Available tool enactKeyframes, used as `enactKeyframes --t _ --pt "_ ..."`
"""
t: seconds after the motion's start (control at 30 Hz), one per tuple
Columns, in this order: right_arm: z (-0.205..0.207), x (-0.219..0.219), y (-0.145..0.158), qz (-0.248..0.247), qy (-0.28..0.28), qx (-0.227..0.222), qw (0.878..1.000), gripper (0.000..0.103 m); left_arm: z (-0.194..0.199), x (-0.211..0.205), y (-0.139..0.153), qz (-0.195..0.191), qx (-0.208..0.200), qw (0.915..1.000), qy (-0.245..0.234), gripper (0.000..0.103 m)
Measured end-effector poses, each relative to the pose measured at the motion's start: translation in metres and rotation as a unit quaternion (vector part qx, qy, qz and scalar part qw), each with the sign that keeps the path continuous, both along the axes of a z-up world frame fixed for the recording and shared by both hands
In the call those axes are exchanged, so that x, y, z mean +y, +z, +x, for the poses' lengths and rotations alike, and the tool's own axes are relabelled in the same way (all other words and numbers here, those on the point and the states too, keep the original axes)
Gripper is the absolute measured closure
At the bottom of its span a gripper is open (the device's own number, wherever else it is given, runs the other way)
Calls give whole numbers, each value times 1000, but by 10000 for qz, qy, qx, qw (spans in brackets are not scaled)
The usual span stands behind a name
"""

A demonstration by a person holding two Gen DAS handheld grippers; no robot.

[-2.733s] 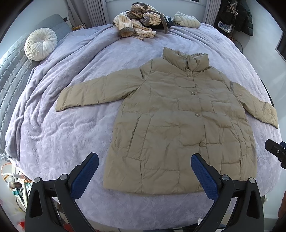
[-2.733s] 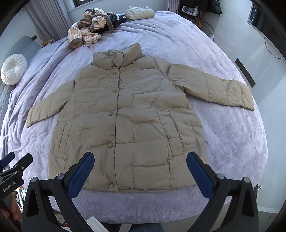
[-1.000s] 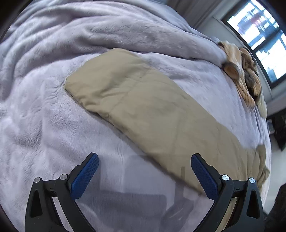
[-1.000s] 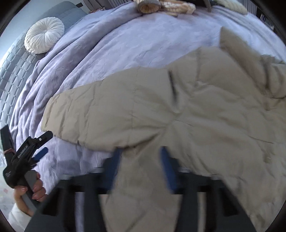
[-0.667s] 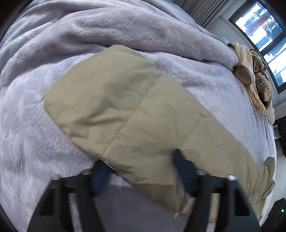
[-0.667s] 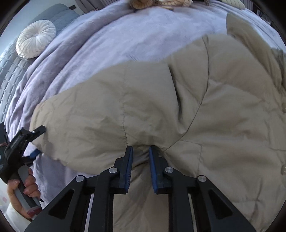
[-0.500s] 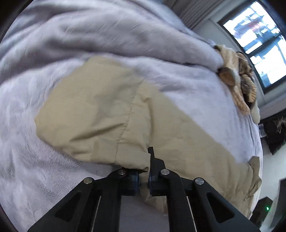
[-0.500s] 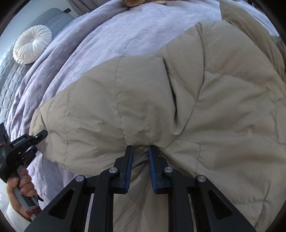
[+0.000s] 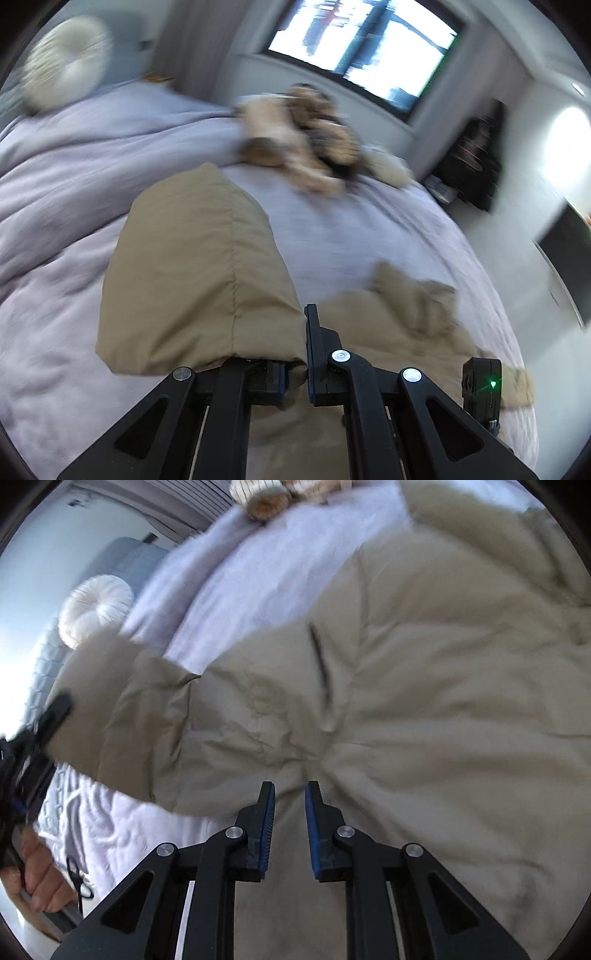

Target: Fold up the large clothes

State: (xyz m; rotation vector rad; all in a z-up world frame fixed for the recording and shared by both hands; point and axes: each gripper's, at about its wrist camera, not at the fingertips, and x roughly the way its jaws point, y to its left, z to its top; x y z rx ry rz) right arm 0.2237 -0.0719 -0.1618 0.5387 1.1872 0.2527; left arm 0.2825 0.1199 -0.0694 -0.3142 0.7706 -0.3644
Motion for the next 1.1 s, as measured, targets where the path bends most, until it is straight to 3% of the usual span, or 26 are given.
enactKeyframes --t 0.2,0.3,0.43,0.67,0.73,0.77,0.8,0.87,0.93,1.03,1.1 --pt "-57 -93 33 -373 -606 -51 9975 86 -11 -163 -8 497 12 9926 -1106 94" --pt "-84 -136 35 -584 -802 26 9951 86 -27 -229 -30 946 145 9852 -1425 94" --pt "-113 -183 26 -733 -1039 221 9916 83 -40 -281 -70 1725 495 9709 -1588 94" --pt "-131 -223 10 -528 -1452 451 9870 83 -71 -275 -100 2472 685 9505 -1753 93" --pt "-126 -223 10 -487 -1490 438 9867 83 -77 -266 -101 2516 685 9491 -1768 64" --pt "-125 -224 10 -482 -1484 421 9869 83 -82 -260 -100 2474 643 9507 -1754 31" --pt "-125 -223 11 -486 -1468 405 9871 82 -89 -254 -94 2412 511 9541 -1700 15" --pt "-120 -216 15 -546 -1402 368 9879 71 -88 -242 -87 2392 344 9560 -1663 15" --pt "-113 -207 23 -644 -1285 268 9893 33 -93 -229 -78 2374 323 9578 -1589 15" --pt "-92 -183 36 -879 -1006 43 9910 29 -84 -188 -64 2148 266 9693 -1168 15" --pt "-77 -160 46 -1167 -774 -149 9900 25 -59 -150 -58 2101 324 9752 -614 15"
